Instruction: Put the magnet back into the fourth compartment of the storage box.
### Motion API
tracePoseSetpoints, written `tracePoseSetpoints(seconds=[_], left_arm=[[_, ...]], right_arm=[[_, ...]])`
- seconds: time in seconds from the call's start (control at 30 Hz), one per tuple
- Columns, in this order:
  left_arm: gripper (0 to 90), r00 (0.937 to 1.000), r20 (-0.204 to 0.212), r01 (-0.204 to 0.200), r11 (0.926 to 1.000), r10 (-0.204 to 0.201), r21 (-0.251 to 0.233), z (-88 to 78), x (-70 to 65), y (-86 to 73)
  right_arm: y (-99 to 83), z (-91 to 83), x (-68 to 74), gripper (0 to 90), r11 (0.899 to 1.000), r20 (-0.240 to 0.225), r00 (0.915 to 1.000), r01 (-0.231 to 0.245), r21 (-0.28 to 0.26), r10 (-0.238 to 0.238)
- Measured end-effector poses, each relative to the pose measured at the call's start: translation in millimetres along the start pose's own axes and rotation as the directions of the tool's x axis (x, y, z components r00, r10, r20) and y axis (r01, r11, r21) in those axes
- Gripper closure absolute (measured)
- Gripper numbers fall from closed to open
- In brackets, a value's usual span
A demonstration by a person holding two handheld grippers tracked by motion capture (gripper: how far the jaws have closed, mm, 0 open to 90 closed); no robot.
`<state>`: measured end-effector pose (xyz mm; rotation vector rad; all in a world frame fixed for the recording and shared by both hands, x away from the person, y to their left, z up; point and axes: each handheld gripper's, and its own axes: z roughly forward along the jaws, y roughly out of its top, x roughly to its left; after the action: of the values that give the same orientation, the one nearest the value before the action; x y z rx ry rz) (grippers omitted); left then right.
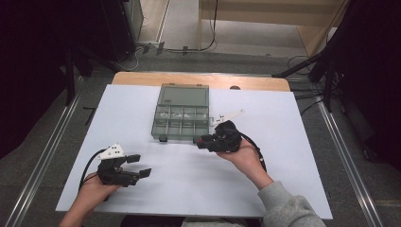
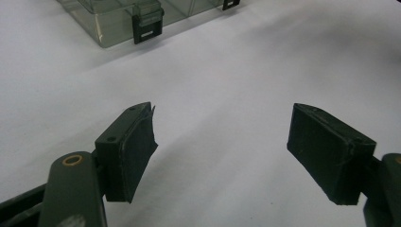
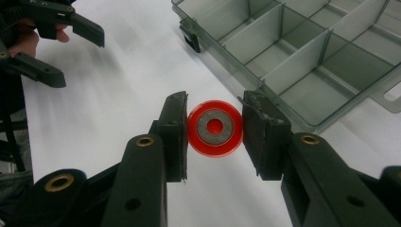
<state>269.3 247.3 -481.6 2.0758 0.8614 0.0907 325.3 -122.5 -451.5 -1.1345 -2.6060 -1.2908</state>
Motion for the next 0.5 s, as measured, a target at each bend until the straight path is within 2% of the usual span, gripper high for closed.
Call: tracePoseSetpoints(seconds=[0.5], left_arm=[[23.4, 0.9999, -0.012, -0.001, 1.0, 0.001, 0.003, -1.9, 0.1, -1.9]], right_arm=[[10.1, 2.7, -15.3, 63.6, 0.999, 0.01, 0.9993, -0.036, -0.02, 0.036]])
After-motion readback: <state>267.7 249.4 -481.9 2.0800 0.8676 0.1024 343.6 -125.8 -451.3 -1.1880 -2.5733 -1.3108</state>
